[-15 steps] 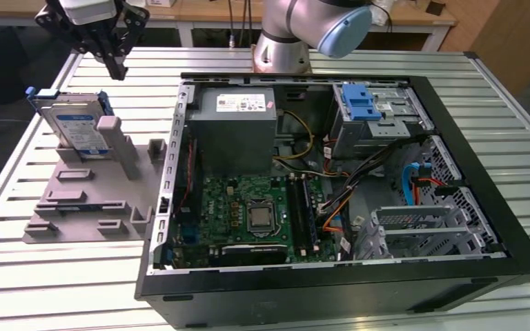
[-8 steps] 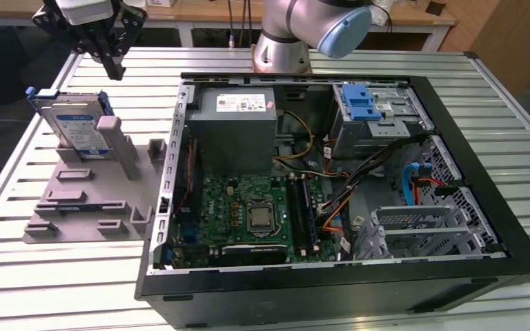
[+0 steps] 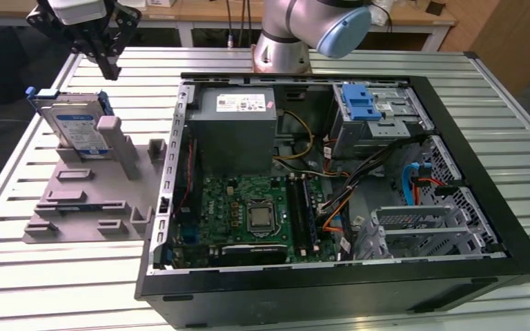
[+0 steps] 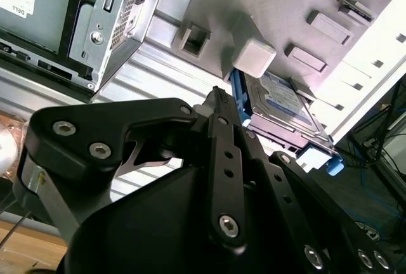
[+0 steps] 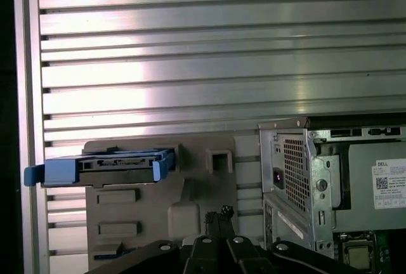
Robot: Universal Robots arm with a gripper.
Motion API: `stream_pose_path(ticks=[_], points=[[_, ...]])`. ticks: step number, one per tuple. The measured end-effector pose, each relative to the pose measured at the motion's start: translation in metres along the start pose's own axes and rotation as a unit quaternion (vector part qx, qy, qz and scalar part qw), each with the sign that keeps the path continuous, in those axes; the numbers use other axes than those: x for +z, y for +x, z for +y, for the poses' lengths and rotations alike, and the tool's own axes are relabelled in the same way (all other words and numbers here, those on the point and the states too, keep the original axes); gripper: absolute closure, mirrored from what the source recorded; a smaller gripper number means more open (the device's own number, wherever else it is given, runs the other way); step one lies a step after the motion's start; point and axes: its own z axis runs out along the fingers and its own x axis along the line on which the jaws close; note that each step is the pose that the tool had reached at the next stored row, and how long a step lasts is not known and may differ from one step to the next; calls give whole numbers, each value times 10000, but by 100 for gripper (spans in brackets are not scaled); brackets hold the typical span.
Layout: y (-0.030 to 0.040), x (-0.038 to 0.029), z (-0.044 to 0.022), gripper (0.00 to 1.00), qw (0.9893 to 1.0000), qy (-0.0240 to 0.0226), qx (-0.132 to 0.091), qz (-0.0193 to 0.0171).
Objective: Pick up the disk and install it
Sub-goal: 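Reach for the disk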
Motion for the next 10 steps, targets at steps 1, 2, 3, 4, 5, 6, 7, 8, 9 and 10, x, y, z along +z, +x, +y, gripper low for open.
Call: stream_pose_path(ticks=[1, 2, 3, 4, 5, 6, 7, 8, 9, 10], points=[[9, 0, 0, 89, 10000, 0, 0, 0], [18, 1, 0, 89, 10000, 0, 0, -1], [25, 1, 0, 89, 10000, 0, 0, 0], [31, 2, -1, 89, 10000, 0, 0, -1], [36, 2, -1, 89, 10000, 0, 0, 0], [42, 3, -2, 89, 10000, 0, 0, 0], [47, 3, -2, 89, 10000, 0, 0, 0], [50, 3, -2, 89, 10000, 0, 0, -1], [50, 3, -2, 89, 10000, 0, 0, -1], [52, 3, -2, 89, 10000, 0, 0, 0]])
